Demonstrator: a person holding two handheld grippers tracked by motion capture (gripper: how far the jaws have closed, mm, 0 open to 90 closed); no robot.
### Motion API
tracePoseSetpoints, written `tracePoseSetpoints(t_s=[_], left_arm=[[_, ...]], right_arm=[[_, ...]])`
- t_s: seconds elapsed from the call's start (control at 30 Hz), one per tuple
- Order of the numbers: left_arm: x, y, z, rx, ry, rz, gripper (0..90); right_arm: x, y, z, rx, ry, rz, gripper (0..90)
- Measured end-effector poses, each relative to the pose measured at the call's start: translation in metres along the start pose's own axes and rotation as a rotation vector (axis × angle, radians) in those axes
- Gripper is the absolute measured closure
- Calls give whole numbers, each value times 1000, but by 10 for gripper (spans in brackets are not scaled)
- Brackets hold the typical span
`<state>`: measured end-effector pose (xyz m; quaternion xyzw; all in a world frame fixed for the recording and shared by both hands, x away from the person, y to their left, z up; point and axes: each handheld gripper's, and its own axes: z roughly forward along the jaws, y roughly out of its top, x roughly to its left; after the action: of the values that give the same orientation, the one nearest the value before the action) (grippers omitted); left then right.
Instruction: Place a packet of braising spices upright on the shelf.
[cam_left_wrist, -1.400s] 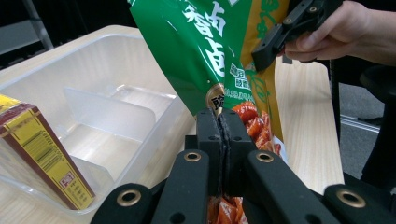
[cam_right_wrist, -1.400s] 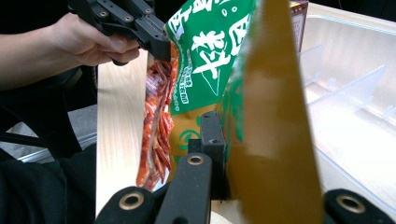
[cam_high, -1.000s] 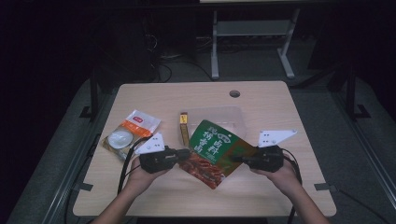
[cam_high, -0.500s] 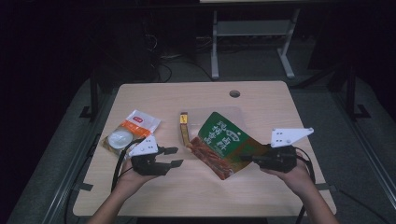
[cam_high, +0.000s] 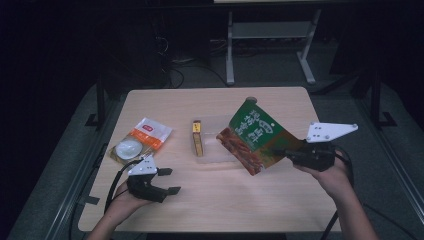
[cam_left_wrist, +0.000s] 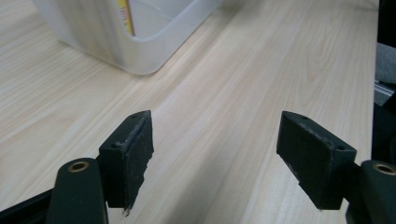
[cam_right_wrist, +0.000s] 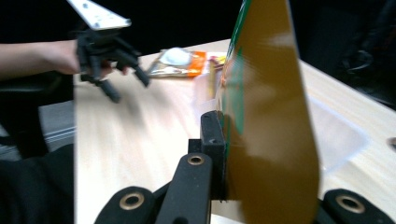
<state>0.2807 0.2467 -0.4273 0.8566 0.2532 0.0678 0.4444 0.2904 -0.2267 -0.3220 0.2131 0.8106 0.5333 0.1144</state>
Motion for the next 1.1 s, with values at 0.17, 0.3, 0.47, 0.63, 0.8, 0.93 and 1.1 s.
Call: tracePoseSetpoints(t_s=[0.17,0.3,0.47,0.63,0.8,0.93,1.1], left_arm=[[3,-1,3,13,7,8,206],[3,-3,7,27,6,7,182],[3,-2,9,30,2,13,177],[3,-2,10,32,1,14,177],[3,-4,9,29,8,5,177],[4,-3,9,20,7,-8,177],[3,-3,11,27,5,-2,177]], right_arm=[[-14,9,-1,-2,-55,-1,900],[-26,13,4,-1,-76,-2,900],[-37,16,14,15,-96,-4,900],[-47,18,22,25,-102,-3,900],[-54,22,27,46,-108,-16,900],[-62,25,33,63,-111,-17,900],[-69,21,41,105,-117,-10,900]])
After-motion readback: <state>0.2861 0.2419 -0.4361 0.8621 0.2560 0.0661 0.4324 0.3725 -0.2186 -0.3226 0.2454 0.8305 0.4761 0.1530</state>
